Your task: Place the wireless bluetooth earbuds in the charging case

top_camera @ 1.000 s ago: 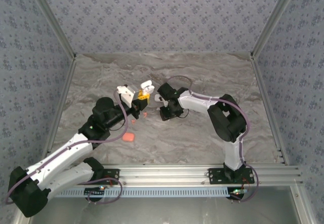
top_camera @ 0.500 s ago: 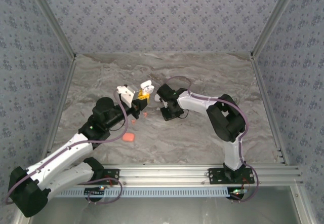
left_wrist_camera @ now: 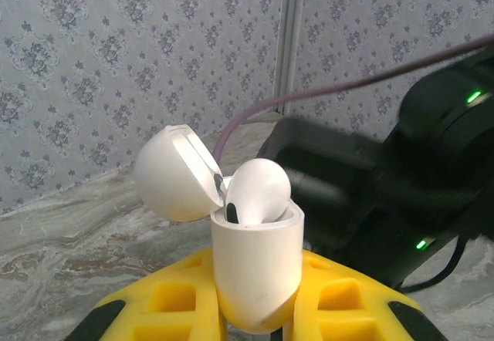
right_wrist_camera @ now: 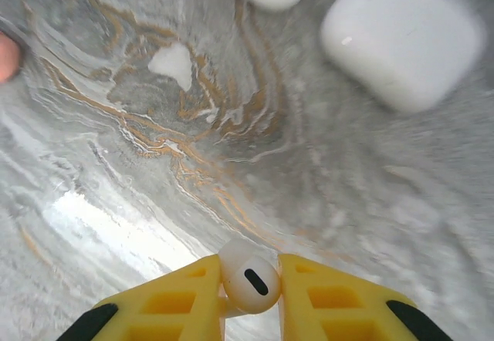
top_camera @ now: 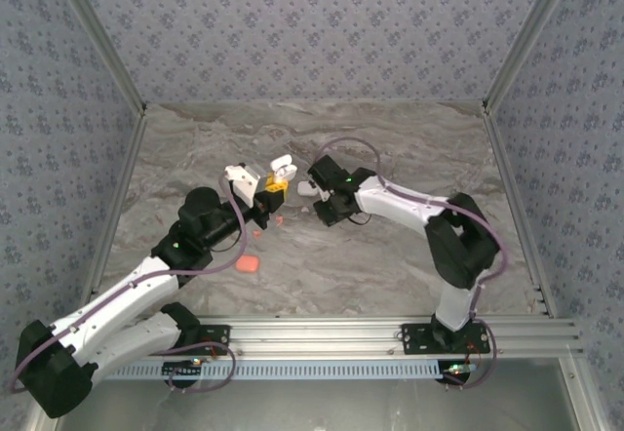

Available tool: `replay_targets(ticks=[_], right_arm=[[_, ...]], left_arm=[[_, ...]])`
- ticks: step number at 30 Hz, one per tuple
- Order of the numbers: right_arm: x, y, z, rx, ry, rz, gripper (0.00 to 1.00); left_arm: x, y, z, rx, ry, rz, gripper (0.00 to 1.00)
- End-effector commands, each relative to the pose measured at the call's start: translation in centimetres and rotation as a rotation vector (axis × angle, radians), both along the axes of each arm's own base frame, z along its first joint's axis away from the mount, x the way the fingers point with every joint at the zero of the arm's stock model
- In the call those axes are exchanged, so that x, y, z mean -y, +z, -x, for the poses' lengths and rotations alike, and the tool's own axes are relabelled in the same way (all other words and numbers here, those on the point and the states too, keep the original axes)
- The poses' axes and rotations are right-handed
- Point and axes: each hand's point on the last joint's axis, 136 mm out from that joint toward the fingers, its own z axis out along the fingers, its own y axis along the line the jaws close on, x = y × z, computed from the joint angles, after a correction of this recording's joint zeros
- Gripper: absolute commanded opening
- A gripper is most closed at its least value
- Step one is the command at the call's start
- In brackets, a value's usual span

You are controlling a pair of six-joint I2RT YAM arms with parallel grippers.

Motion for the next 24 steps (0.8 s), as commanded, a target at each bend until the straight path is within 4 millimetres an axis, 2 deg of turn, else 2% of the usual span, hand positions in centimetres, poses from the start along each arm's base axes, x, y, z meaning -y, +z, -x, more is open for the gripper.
replay_targets(ticks=[1, 7, 11, 14, 19, 24], right_arm=[[1.6, 4.4, -1.3, 0.145, 0.025, -0.012, 0.23], [2.2, 12.5, -1.4, 0.343, 0.091, -0.147, 0.23], [2.1, 17.8, -0.6, 0.484, 0.163, -0.226, 0.23], [2.2, 21.1, 0.2, 0.573, 0.213, -0.273, 0.23], [1.6, 24.9, 2.0, 0.673, 0.298, -0.349, 0.24], [0.8, 26.2, 3.3, 0.72, 0.352, -0.405, 0.24]], left_arm=[[0.6, 0.9, 0.6, 0.014, -0.042, 0.037, 0.0], [1.8, 1.2, 0.9, 0.017, -0.111, 0.053, 0.0], [2.9, 1.4, 1.2, 0.001, -0.175, 0.056, 0.0], [3.6, 1.7, 1.6, -0.01, -0.219, 0.067, 0.0], [4.6, 2.1, 2.2, -0.029, -0.293, 0.094, 0.0], [5.3, 2.3, 2.5, -0.036, -0.337, 0.12, 0.0]])
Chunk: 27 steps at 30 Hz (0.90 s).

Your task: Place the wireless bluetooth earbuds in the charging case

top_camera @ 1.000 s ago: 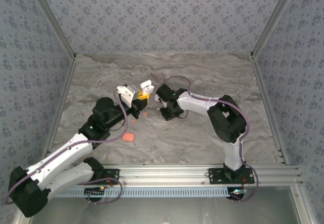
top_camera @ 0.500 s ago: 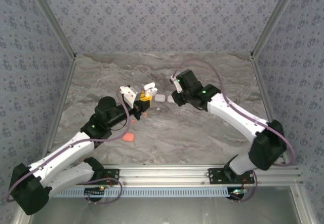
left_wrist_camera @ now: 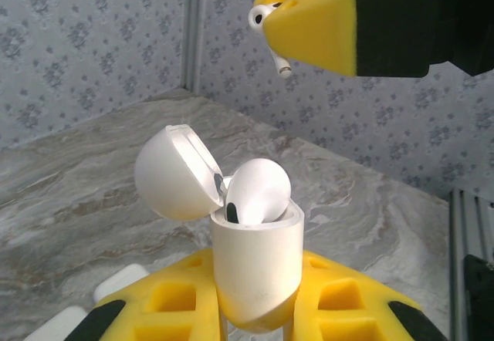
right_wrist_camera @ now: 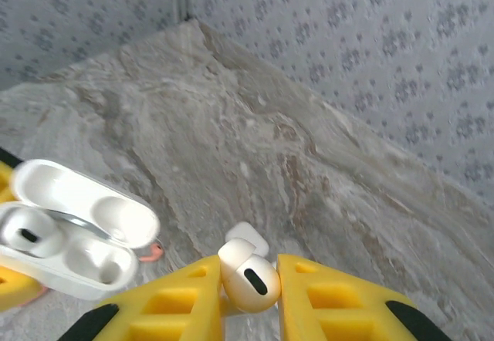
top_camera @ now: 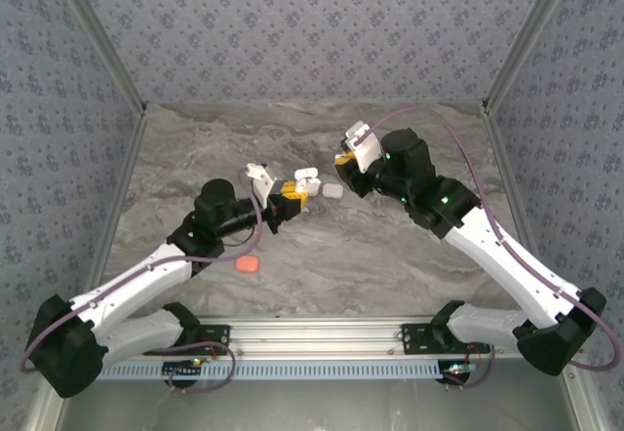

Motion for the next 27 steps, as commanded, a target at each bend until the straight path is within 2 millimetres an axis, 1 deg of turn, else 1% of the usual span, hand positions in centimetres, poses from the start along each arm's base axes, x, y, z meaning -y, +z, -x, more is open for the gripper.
replay_targets(ticks=[1, 5, 7, 10, 16, 21, 27], right_arm=[[-1.0, 0.8, 1.0, 0.05, 0.073, -0.017, 0.24], [-1.6, 0.8, 1.4, 0.057, 0.097, -0.023, 0.24], [-1.9, -0.8, 1.6, 0.036, 0.105, -0.006, 0.24], [-2.2, -1.3, 1.6, 0.032, 0.109, 0.002, 0.24], [-2.6, -1.5, 1.4, 0.027, 0.109, 0.005, 0.24], [-2.6, -1.5, 1.3, 0.034, 0.098, 0.008, 0.24], [-3.1, -1.5, 1.6, 0.036, 0.115, -0.001, 0.24]], left_arm=[[0.8, 3.8, 0.8, 0.063, -0.065, 0.092, 0.0], [1.0, 3.7, 0.9, 0.056, -0.075, 0.093, 0.0], [1.1, 3.8, 0.9, 0.057, -0.079, 0.095, 0.0], [1.1, 3.9, 0.9, 0.059, -0.081, 0.096, 0.0], [1.3, 3.6, 0.9, 0.052, -0.086, 0.091, 0.0], [1.3, 3.2, 0.7, 0.043, -0.081, 0.08, 0.0], [1.3, 3.1, 0.7, 0.039, -0.083, 0.077, 0.0]])
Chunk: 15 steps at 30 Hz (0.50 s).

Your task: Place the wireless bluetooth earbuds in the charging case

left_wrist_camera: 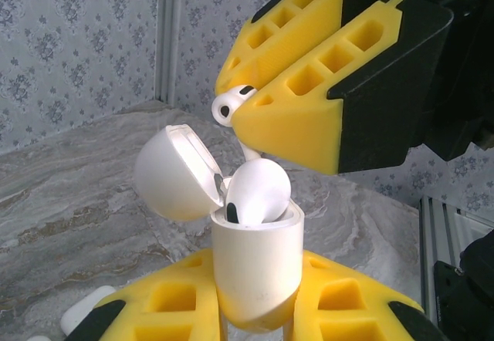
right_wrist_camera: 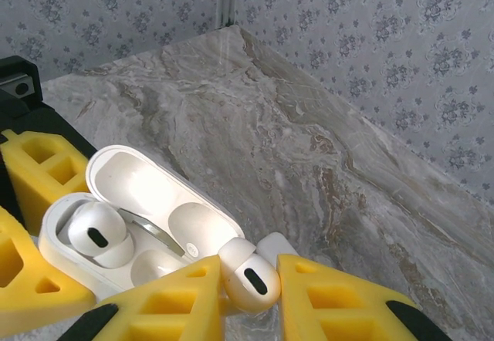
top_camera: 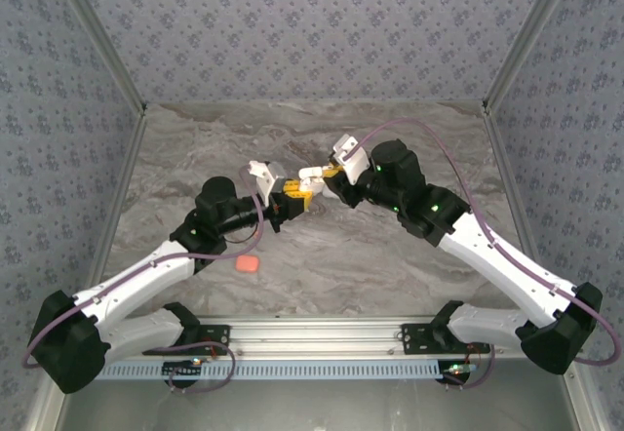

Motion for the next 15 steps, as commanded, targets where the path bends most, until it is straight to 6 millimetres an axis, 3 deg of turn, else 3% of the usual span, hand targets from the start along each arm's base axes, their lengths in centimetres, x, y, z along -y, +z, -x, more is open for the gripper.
replay_targets(ticks=[1, 15], right_arm=[[-0.7, 0.1, 0.1, 0.021, 0.02, -0.005, 0.24], [-1.0, -1.6, 0.2, 0.003, 0.025, 0.049, 0.24]], left_arm=[[0.6, 2.3, 0.3, 0.043, -0.032, 0.045, 0.0], [0.5, 2.5, 0.3, 0.047, -0.026, 0.048, 0.0]])
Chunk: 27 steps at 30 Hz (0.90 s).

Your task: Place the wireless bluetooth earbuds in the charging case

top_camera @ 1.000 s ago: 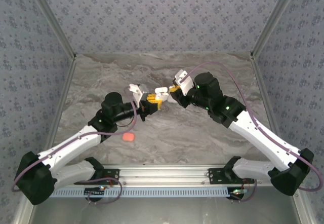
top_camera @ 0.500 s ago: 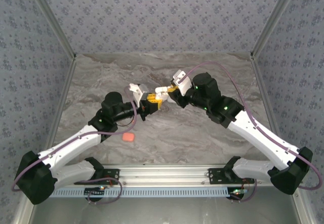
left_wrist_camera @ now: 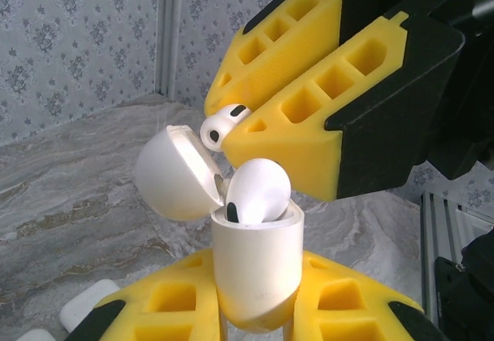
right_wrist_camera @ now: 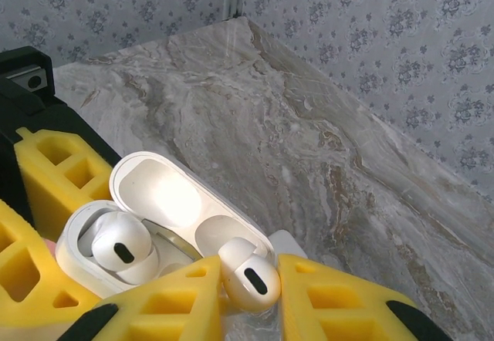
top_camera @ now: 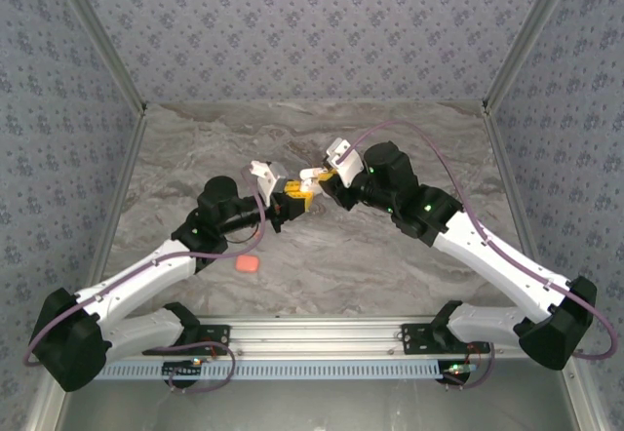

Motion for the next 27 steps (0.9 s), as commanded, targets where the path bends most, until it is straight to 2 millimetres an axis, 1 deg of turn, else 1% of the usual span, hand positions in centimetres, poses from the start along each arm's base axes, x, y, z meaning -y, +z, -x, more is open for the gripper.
replay_targets(ticks=[1, 8, 15, 27], right_arm=[[-0.2, -0.5, 0.3, 0.004, 0.016, 0.019, 0.24], [-1.0, -1.1, 1.7, -0.041, 0.108, 0.004, 0.24], [-0.8, -1.1, 1.9, -0.047, 0.124, -0.012, 0.24], [-0.7, -1.2, 2.9, -0.073, 0.181, -0.047, 0.24]], left_arm=[[0.4, 3.1, 0.4, 0.061, -0.023, 0.061, 0.0], [0.3, 3.1, 0.4, 0.062, -0.02, 0.07, 0.0], [0.1, 3.2, 0.4, 0.066, -0.011, 0.081, 0.0], [0.0, 3.2, 0.5, 0.072, -0.01, 0.087, 0.0]])
